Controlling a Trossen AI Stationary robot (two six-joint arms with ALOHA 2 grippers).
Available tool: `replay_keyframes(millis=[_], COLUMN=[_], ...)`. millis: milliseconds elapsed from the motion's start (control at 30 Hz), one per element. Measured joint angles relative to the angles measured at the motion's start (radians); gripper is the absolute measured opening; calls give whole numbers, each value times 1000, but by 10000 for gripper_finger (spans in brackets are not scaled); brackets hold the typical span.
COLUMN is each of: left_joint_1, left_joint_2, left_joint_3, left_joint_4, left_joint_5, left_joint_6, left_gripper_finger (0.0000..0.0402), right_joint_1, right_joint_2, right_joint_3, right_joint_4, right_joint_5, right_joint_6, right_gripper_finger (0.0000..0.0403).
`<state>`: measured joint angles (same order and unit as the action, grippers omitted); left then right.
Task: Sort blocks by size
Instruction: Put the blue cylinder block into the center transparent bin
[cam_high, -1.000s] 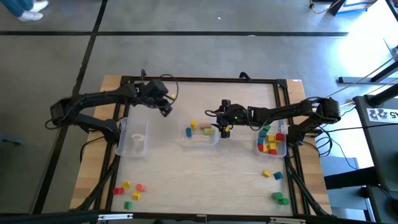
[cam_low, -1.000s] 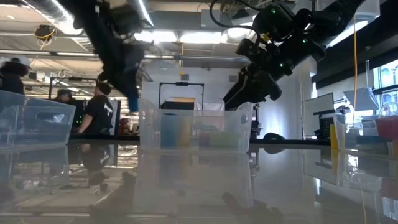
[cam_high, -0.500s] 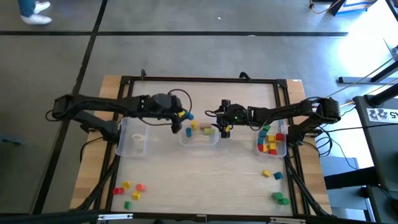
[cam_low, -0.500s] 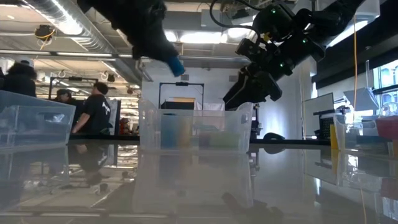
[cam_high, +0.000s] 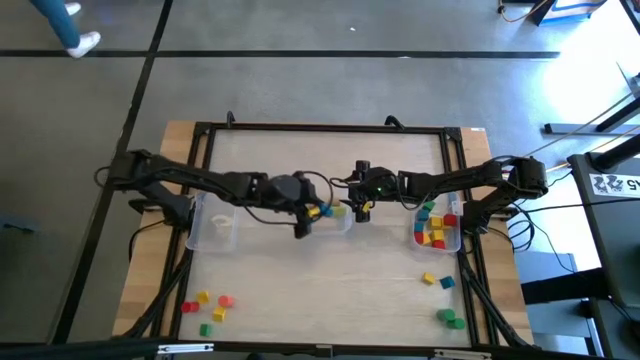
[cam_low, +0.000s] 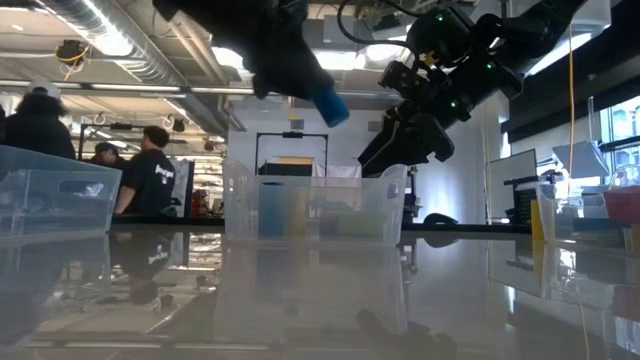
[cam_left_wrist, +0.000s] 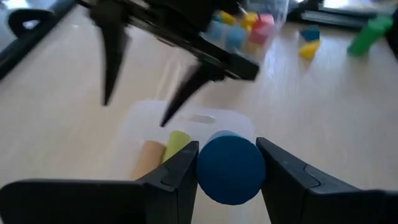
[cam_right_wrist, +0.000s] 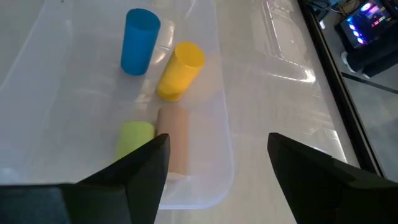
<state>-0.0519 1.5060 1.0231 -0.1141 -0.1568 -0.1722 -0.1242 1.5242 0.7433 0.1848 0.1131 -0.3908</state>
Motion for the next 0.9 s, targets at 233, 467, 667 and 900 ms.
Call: replay_keyframes(millis=[233,467,667,900], left_joint_1=[-15,-12,-5,6], left_joint_2=[139,230,261,261], left_joint_3=[103,109,109,109], left_joint_4=[-89,-125,-135,-139], left_joint_5=[-1,-2,-3,-3], left_joint_6=[57,85,97,98], left_gripper_finger=[137,137,137,137], right_joint_1=[0,0,0,0], right_joint_2=[0,0,0,0], right_joint_3=[0,0,0,0], right_joint_4=[0,0,0,0], right_joint_5=[9,10,10,10], right_joint_6=[0,0,0,0], right_gripper_finger=[276,276,276,276])
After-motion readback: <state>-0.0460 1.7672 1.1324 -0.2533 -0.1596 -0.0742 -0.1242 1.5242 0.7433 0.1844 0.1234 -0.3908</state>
